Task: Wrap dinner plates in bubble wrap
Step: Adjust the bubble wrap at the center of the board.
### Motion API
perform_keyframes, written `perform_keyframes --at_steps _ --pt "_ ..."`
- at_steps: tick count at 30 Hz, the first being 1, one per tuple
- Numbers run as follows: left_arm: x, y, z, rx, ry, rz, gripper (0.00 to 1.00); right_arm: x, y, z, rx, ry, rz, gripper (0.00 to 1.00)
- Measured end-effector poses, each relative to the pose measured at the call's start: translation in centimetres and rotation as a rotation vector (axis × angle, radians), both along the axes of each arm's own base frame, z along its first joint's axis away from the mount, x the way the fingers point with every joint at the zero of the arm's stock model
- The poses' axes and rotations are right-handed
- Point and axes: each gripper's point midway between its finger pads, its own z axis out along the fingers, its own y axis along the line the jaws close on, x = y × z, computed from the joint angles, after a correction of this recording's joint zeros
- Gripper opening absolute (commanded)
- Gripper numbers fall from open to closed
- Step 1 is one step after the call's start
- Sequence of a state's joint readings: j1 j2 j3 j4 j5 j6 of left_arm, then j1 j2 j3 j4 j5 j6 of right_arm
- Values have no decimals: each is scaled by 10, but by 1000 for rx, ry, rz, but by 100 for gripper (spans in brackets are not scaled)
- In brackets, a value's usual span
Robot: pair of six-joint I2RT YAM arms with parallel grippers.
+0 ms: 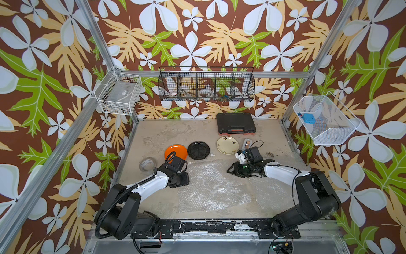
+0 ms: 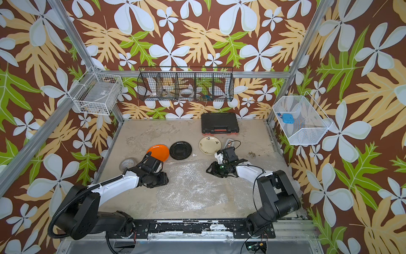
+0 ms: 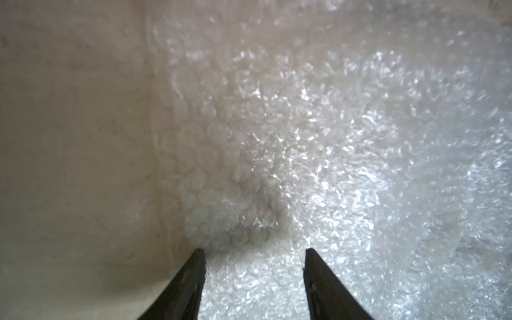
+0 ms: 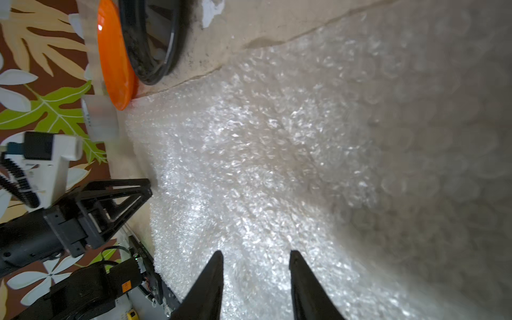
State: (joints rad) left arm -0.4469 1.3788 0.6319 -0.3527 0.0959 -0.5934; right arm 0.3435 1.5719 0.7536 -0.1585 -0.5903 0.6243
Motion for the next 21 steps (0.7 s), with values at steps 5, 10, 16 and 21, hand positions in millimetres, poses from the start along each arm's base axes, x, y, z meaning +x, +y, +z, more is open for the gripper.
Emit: perform_keyframes --at_steps 5,10,16,21 --pt "9 3 -2 26 -29 19 59 -2 -21 -23 -57 30 -52 41" --pt "13 2 1 27 -40 21 59 7 -31 -17 -84 3 -92 43" --pt "7 4 22 16 -50 23 59 47 -26 42 -27 -133 -174 47" --pt "13 2 39 -2 -86 23 59 87 -19 60 41 -139 -300 44"
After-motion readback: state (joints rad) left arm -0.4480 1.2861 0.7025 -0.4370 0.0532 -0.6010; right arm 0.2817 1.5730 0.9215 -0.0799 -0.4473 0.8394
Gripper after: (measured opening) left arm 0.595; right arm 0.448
